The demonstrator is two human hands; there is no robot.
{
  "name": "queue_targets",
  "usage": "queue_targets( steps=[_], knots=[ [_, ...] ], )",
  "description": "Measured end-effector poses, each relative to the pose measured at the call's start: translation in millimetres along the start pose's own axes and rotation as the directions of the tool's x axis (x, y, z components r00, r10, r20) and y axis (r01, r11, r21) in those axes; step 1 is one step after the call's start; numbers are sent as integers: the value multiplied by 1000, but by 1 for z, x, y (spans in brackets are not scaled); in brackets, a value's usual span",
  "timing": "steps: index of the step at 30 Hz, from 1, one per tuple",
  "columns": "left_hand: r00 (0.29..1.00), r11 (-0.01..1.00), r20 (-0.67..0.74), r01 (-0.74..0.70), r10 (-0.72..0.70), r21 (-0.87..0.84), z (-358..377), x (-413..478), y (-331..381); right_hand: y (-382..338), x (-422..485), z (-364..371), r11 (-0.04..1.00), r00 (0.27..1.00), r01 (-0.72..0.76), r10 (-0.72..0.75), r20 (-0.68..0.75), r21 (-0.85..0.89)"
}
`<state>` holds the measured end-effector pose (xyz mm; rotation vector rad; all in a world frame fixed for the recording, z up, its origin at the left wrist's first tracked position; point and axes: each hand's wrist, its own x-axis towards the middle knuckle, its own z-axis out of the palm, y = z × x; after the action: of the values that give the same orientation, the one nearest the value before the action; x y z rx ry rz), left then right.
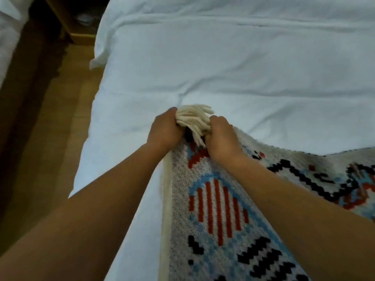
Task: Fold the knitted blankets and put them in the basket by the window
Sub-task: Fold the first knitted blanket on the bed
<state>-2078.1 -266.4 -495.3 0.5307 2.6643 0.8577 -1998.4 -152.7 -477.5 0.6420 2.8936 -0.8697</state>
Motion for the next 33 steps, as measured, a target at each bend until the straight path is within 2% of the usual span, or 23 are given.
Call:
queue_targets(
  steps=[3,7,10,12,13,15,16,18,23,25,27,28,30,33],
  knots=[
    [988,996,-127,86,-83,14,-28,24,-32,-32,25,17,995,996,89,-89,-3,46],
    [968,970,-85,240,-236,39,-27,38,-68,-43,45,59,997,997,59,-61,45,45],
    [906,895,-91,385,-412,-225,-18,37,-75,-34,40,80,993,991,117,-118,57,11],
    [820,778,-159,434,-550,-454,-20,39,-79,-32,33,86,980,977,197,-193,86,-39],
    [736,668,-168,461,-655,-584,-24,41,-83,-30,30,89,962,964,247,-233,125,-114],
    [596,376,-32,463,-802,-803,-33,43,-92,-27,26,94,920,942,318,-279,187,-228],
    [579,265,49,445,-814,-856,-37,40,-92,-26,25,96,910,939,326,-280,200,-257],
    [626,207,129,434,-769,-877,-40,36,-94,-26,21,98,914,946,307,-263,191,-265],
    [700,287,135,450,-701,-846,-29,2,-94,-29,-11,104,938,967,233,-195,166,-256],
    [740,451,56,466,-670,-761,-21,-22,-88,-32,-32,104,937,970,224,-189,152,-267],
    [814,646,-24,443,-581,-621,-11,-50,-78,-34,-53,103,941,967,224,-183,176,-252],
    [840,711,-29,440,-542,-549,-7,-66,-72,-34,-65,102,942,965,223,-178,192,-250],
    [863,770,19,460,-505,-442,-1,-103,-64,-29,-94,99,950,969,194,-146,200,-245],
    [875,829,92,480,-475,-287,17,-168,-56,-16,-147,100,959,981,160,-130,141,-233]
  ],
)
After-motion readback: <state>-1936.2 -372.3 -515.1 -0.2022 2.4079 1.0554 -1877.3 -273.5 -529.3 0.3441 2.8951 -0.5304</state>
